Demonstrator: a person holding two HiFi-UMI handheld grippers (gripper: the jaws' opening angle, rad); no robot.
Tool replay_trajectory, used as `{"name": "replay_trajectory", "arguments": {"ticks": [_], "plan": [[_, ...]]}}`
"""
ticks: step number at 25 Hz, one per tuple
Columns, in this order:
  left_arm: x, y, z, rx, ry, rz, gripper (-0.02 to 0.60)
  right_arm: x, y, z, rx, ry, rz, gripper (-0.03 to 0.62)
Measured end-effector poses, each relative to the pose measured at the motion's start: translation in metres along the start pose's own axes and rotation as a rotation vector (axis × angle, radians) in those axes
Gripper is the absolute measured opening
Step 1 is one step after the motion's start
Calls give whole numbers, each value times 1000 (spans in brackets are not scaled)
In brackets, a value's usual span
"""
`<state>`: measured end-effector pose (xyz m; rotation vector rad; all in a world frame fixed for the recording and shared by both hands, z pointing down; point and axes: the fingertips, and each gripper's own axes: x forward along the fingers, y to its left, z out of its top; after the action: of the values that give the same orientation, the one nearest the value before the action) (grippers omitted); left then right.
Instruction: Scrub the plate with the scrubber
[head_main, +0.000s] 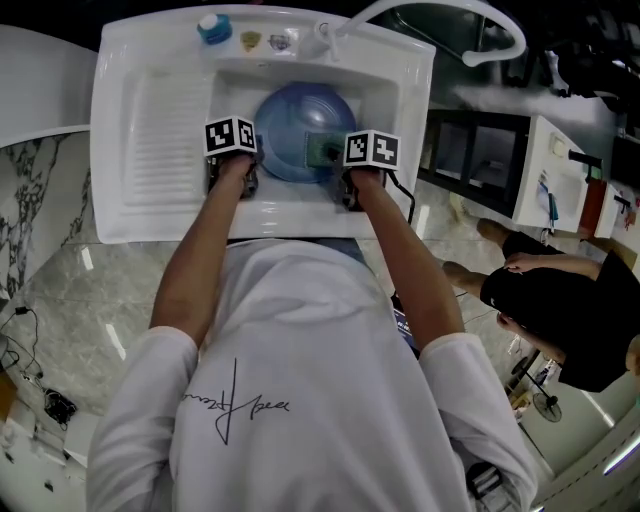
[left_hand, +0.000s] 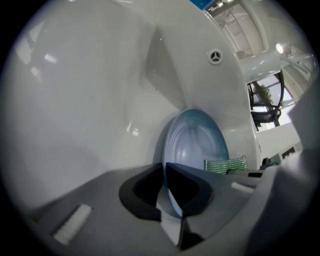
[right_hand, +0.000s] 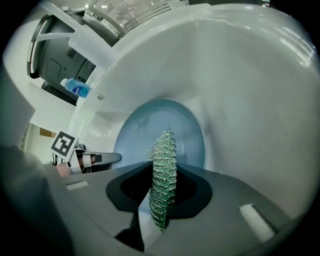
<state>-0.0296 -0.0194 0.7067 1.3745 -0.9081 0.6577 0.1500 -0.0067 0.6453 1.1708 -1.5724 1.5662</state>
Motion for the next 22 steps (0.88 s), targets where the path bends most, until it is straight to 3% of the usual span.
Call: {"name": "replay_trajectory", "arguments": {"ticks": [18,22], "plan": [[0,0,2,-4,1,-5,75,-20,-27,2,4,30,-151,63],[0,1,2,-5,2,-5,75,-28,-26,6,-81,20,-224,63]]}}
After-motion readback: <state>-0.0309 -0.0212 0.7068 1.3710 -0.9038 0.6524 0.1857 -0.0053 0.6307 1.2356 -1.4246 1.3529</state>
